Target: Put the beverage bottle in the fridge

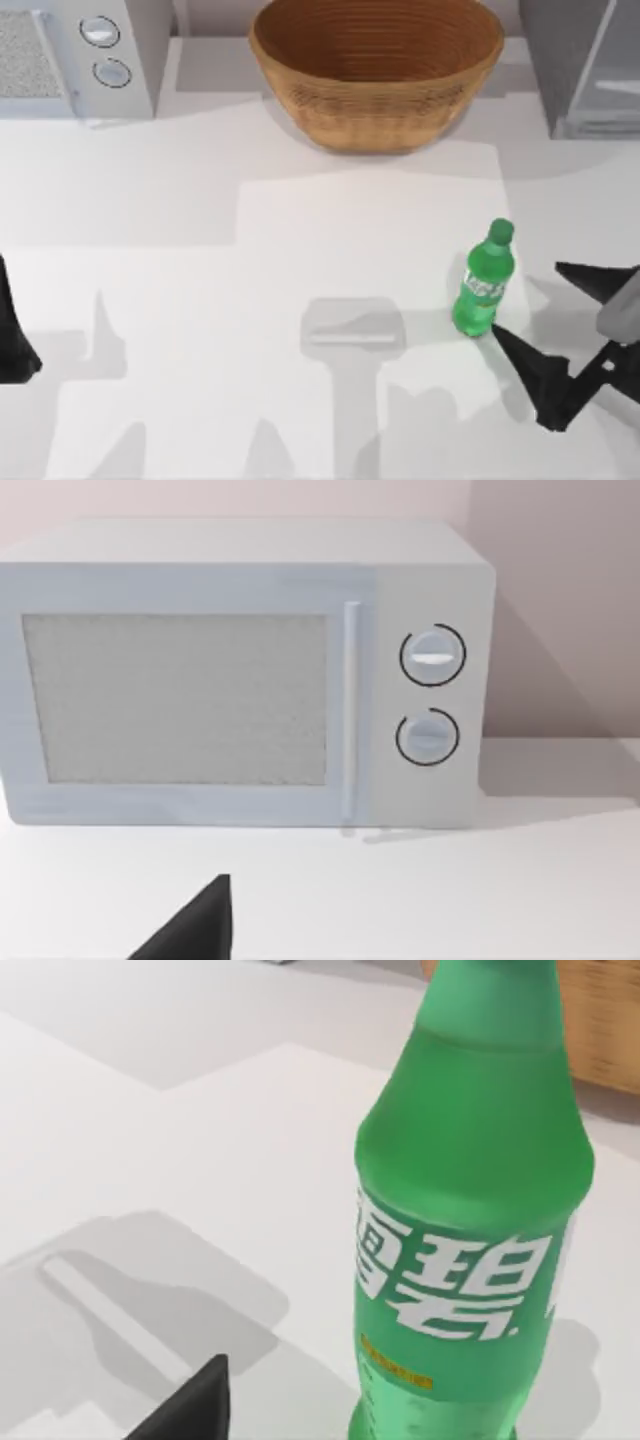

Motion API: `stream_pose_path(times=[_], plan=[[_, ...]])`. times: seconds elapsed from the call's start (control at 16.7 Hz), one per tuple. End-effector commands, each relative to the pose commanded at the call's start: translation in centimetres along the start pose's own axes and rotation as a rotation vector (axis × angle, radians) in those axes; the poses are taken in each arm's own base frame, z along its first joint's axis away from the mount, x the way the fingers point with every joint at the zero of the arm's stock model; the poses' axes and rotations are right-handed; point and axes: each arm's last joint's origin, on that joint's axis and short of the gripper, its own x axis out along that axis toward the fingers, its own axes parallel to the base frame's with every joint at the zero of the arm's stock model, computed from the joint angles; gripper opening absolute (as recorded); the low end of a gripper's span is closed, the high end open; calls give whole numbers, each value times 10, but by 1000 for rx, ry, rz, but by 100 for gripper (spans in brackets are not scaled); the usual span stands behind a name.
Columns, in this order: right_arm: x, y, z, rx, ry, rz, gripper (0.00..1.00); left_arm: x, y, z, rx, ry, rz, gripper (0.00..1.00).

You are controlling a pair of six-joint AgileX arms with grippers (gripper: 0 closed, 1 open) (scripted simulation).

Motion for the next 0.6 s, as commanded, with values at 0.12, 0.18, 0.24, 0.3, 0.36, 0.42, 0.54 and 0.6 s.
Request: stream_pose_path(times=[0.12,0.18,0.24,0.3,0.36,0.42,0.54,0.6], plan=[[1,1,-2,-4,-3,15,100,0,0,0,0,0,0,100],[1,1,-2,-4,-3,15,100,0,0,0,0,0,0,100],[1,1,-2,-4,-3,15,100,0,0,0,0,0,0,100],[1,1,-2,-4,-3,15,100,0,0,0,0,0,0,100],[1,1,-2,-4,-3,15,100,0,0,0,0,0,0,100],[0,0,-2,-1,0,9,100,0,0,0,0,0,0,100],[5,0,-2,-3,-1,12,100,0,0,0,0,0,0,100],[10,0,-2,-4,-2,14,100,0,0,0,0,0,0,100]])
